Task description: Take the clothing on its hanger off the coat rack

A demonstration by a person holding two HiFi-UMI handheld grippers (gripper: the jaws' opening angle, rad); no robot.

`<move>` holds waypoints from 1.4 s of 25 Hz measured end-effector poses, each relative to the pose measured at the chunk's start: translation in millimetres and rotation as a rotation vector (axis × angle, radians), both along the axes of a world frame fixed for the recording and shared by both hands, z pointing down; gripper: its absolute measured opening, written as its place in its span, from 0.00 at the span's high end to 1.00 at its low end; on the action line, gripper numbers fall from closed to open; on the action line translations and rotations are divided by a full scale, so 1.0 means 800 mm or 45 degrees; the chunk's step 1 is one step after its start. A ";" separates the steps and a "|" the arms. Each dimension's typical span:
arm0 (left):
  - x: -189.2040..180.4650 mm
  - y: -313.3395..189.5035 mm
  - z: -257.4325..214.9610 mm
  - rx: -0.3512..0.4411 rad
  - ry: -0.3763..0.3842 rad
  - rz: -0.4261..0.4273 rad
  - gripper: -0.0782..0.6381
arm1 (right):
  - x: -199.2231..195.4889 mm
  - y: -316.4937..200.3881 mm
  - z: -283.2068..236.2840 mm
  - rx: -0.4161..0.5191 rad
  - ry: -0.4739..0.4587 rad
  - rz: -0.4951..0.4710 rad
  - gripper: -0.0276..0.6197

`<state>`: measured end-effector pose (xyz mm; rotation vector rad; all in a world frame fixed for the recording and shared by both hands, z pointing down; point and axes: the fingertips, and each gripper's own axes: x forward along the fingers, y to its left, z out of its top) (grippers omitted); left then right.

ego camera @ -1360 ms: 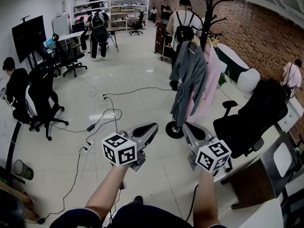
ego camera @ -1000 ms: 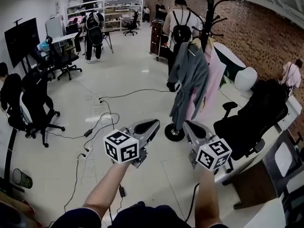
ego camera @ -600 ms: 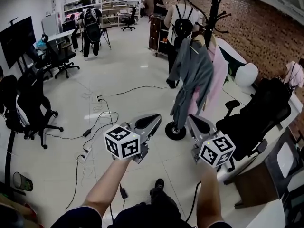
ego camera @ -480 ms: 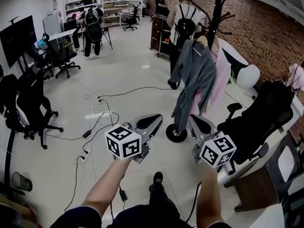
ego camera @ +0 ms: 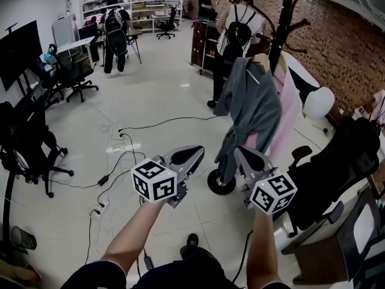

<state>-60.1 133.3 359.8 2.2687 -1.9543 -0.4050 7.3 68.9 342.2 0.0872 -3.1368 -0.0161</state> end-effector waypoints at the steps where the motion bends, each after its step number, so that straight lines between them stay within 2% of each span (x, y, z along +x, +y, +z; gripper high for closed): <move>1: -0.009 -0.016 -0.003 0.004 -0.004 0.000 0.88 | -0.010 -0.015 -0.002 0.002 0.001 -0.005 0.96; 9: -0.083 -0.126 -0.026 0.047 -0.016 0.004 0.88 | -0.084 -0.121 -0.022 0.017 -0.011 -0.007 0.96; 18: -0.158 -0.216 -0.030 0.078 -0.031 0.082 0.88 | -0.159 -0.194 -0.030 0.060 -0.014 0.046 0.96; 27: -0.241 -0.335 -0.039 0.089 -0.062 0.372 0.88 | -0.241 -0.287 -0.038 0.076 -0.031 0.317 0.96; 35: -0.277 -0.406 -0.054 0.096 -0.136 0.661 0.88 | -0.267 -0.333 -0.055 0.080 -0.073 0.626 0.96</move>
